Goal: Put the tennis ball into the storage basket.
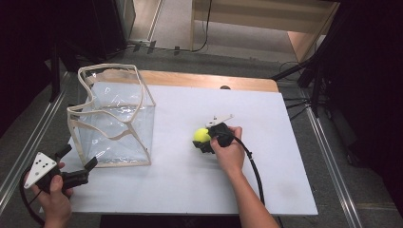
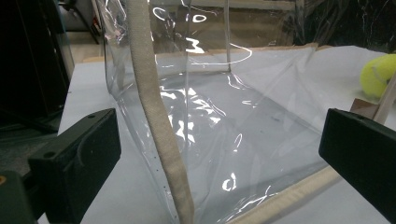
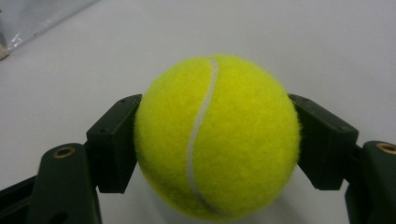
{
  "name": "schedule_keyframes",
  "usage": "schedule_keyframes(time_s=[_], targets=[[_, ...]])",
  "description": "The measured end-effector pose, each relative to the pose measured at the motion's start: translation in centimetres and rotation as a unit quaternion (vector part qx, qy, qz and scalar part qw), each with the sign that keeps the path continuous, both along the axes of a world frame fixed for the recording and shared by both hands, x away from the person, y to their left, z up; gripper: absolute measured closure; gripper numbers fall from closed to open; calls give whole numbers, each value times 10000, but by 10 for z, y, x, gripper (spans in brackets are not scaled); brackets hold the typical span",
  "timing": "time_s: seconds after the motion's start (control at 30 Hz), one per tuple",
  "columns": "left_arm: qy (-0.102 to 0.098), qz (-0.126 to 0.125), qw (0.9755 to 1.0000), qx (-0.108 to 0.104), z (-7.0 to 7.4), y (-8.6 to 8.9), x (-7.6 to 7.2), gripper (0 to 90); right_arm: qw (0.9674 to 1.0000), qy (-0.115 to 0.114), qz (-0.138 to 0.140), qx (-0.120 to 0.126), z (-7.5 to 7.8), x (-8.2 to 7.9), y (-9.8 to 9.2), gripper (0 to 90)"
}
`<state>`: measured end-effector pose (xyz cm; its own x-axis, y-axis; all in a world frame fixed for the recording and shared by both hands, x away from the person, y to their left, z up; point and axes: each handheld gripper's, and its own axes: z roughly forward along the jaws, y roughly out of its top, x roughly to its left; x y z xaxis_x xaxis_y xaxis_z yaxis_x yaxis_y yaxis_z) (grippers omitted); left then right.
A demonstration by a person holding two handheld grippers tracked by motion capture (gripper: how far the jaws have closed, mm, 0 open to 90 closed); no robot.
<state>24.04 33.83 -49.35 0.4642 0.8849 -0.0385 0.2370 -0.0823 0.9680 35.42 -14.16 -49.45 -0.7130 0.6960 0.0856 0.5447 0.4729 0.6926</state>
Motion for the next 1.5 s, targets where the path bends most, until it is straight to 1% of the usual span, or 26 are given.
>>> schedule_keyframes(time_s=[0.2, 0.3, 0.37, 0.4, 0.43, 0.5, 0.67, 0.7, 0.8, 0.9, 1.0, 1.2, 1.27, 1.37, 1.5], targets=[[2, -7, 10000, -6, 0, 0, 0, 0, 9999, -67, 106, -33, 6, -1, 9, 234], [3, -19, 10000, -20, 0, 0, 0, 0, 9998, -101, 190, -20, 9, 0, 17, 234], [3, -19, 10000, -19, 0, 0, 0, 0, 9998, -98, 169, -14, 9, 0, 19, 234], [5, -17, 10000, -23, 0, 0, 0, 0, 9997, -122, 218, -14, 10, 1, 21, 234], [7, -19, 10000, -18, 0, 0, 0, 0, 9997, -94, 224, 5, 10, 1, 23, 234], [7, -24, 10000, -24, 0, 0, 0, 0, 9996, -117, 247, -2, 10, 2, 29, 234], [2, -22, 10000, -44, 0, 0, 0, 0, 9993, -136, 334, 22, 11, 3, 36, 234], [3, -17, 10000, -50, 0, 0, 0, 0, 9993, -142, 341, 23, 12, 3, 40, 234], [-4, -26, 10000, -63, 0, 0, 0, 0, 9993, -145, 346, 15, 12, 4, 44, 234], [-9, -29, 10000, -62, 0, 1, 0, 0, 9989, -182, 422, 23, 13, 5, 52, 235], [-9, -15, 10000, -70, 0, 1, 0, 0, 9989, -165, 442, 32, 14, 6, 56, 235], [-5, -9, 10000, -69, 0, 1, 0, 0, 9981, -178, 590, 52, 19, 8, 74, 236], [-20, -12, 10000, -79, 0, 1, 0, 0, 9978, -199, 627, 57, 20, 9, 76, 236], [-23, -19, 10000, -74, 0, 2, 0, 0, 9971, -243, 724, 55, 23, 10, 86, 236], [-22, -22, 10000, -75, 0, 2, 0, 0, 9967, -250, 773, 77, 25, 10, 92, 236]])
